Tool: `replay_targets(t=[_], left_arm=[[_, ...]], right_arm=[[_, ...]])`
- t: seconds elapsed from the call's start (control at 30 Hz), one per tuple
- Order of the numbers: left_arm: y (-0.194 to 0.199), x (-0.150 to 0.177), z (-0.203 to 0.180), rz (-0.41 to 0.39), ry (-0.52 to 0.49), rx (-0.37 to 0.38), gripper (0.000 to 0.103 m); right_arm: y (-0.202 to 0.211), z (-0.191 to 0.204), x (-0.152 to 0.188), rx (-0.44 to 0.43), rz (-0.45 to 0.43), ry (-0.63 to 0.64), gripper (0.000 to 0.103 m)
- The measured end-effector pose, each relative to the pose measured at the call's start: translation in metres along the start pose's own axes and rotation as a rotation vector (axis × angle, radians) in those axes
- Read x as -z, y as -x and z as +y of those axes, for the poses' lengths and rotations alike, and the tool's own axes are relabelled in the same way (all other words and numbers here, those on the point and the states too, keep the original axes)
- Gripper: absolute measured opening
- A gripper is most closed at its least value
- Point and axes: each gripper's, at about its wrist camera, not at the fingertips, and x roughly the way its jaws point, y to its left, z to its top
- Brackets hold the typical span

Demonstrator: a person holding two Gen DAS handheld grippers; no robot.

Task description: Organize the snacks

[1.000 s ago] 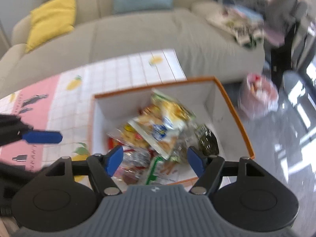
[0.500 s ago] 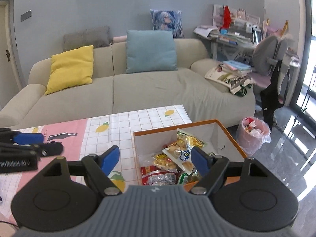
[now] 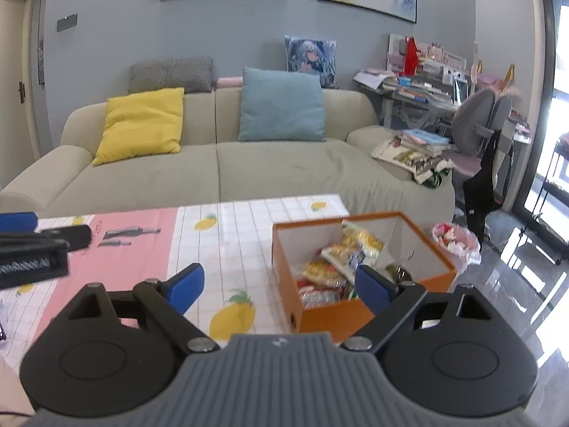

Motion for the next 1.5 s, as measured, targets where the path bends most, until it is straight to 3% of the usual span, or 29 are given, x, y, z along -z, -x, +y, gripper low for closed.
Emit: replay_targets(t=[0.23,0.63,1.5], left_arm=[[-0.016,0.025,-0.003,0.07,-0.005,-0.026,0.088],[-0.034,0.044,-0.008,0.207,-0.009,-0.01,0.087],[-0.03,0.04,-0.001,0.212,0.016,-0.006,0.087]], right_arm=[[-0.019,-0.003,0.021,0.014,0.095,-0.052,0.09],[-0.034,-0.002,0.034,0.03,0.121,-0.048,0.095],[-0.031,0.001,0.034,0.025,0.108,-0.04,0.097]])
